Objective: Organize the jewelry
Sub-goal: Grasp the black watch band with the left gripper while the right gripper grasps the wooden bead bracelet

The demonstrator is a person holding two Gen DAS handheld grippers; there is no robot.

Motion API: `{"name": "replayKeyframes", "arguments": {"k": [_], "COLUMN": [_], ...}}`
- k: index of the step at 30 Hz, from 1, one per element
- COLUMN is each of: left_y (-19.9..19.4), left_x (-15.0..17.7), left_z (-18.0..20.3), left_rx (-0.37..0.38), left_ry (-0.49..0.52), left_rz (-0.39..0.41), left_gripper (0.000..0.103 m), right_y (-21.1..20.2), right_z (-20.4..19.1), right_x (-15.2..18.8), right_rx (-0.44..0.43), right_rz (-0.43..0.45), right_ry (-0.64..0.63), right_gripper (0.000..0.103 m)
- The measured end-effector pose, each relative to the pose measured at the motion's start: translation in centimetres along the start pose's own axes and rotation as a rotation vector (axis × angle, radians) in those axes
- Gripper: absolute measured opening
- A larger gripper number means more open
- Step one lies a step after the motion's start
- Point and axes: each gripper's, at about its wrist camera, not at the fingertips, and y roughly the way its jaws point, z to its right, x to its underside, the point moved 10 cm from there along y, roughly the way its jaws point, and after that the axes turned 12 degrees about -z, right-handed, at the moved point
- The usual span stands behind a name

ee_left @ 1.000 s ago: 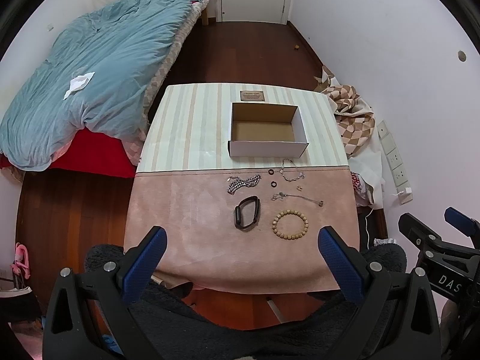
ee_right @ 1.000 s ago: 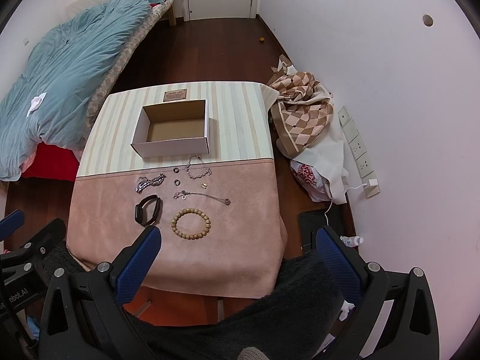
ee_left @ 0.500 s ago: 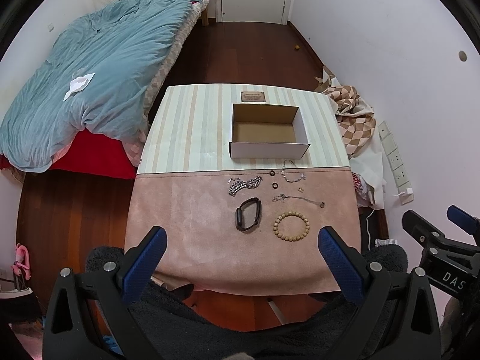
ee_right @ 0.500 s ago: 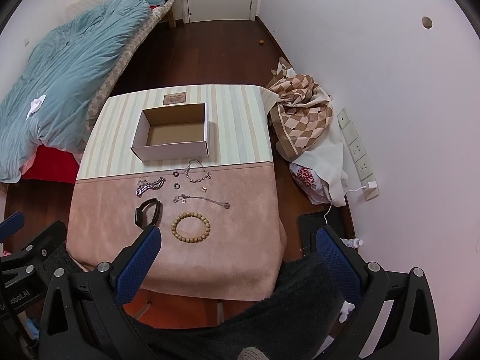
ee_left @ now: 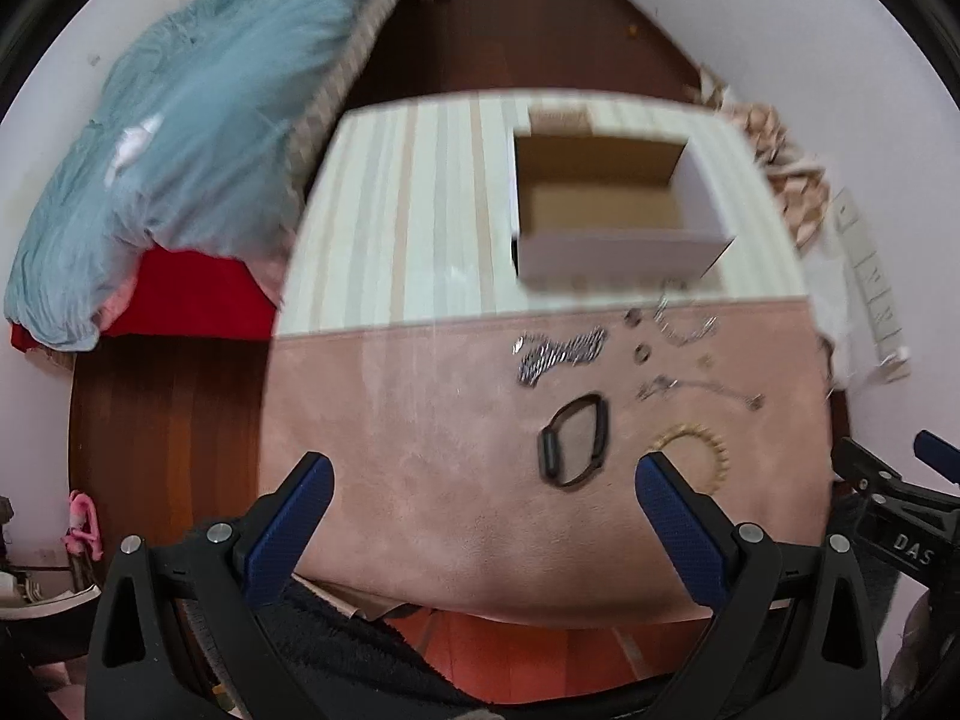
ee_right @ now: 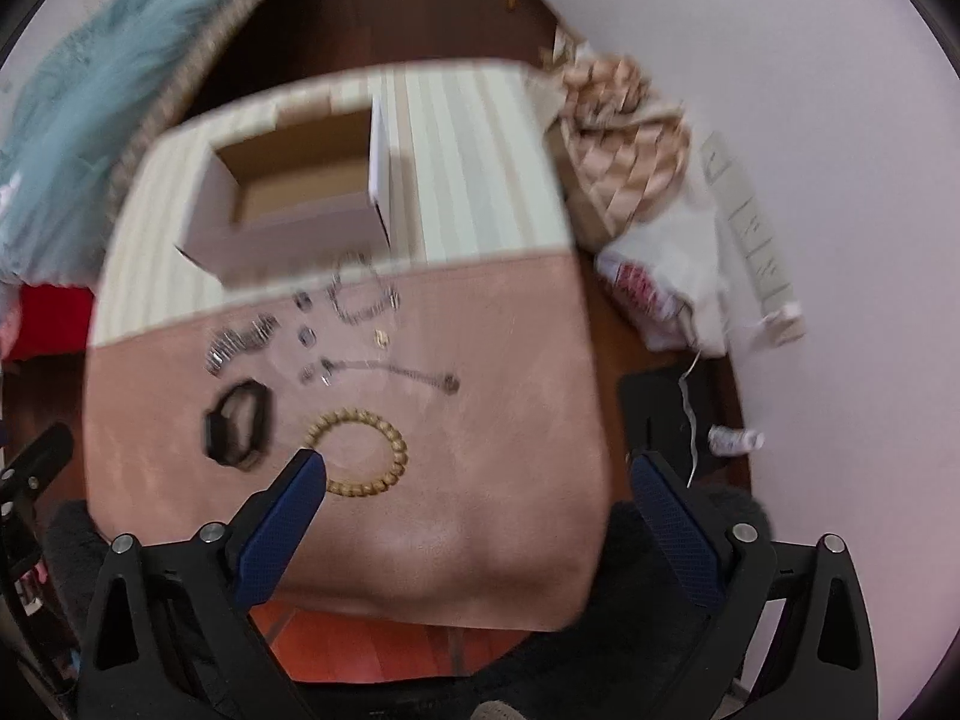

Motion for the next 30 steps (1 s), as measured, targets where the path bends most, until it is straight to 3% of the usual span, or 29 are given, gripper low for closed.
{"name": "replayKeyframes", "arguments": {"k": [4, 6, 10, 14, 17, 19, 20, 21, 30], "left_y": [4.2, 5.9, 8.2, 9.9, 11.0, 11.3, 11.5, 11.6, 13.8], "left_x": [0.1, 0.1, -0.2, -0.3, -0.3, -0.4, -0.5, -0.6, -1.3], "left_z": [0.0, 0.0, 0.3, 0.8, 1.0, 1.2, 1.3, 1.4, 2.1], "left_rx": [0.008, 0.009, 0.028, 0.038, 0.050, 0.066, 0.068, 0.070, 0.082], "left_ry": [-0.003, -0.006, -0.003, 0.011, 0.007, 0.004, 0.004, 0.006, 0.030], "left_rz": [-0.066, -0.096, -0.120, -0.140, -0.165, -0.168, -0.168, -0.168, -0.193], "left_gripper": [0.102, 0.102, 0.101, 0.080, 0.074, 0.074, 0.074, 0.074, 0.070], "right_y": [5.0, 7.0, 9.8, 11.7, 12.0, 11.8, 11.7, 11.7, 11.9], "right_z": [-1.2, -1.8, -2.8, -4.0, -4.4, -4.7, -4.8, -4.8, -1.6], "right_x": [0.1, 0.2, 0.0, -0.1, -0.3, -0.3, -0.4, -0.3, -0.4], "right_rx": [-0.024, -0.041, -0.042, -0.039, -0.030, -0.031, -0.028, -0.023, -0.062], "right_rz": [-0.076, -0.100, -0.131, -0.151, -0.123, -0.118, -0.111, -0.112, -0.146], "right_ry": [-0.003, -0.008, -0.016, -0.033, -0.050, -0.059, -0.067, -0.073, -0.009], "right_gripper": [0.086, 0.073, 0.058, 0.048, 0.041, 0.033, 0.018, 0.009, 0.010]}}
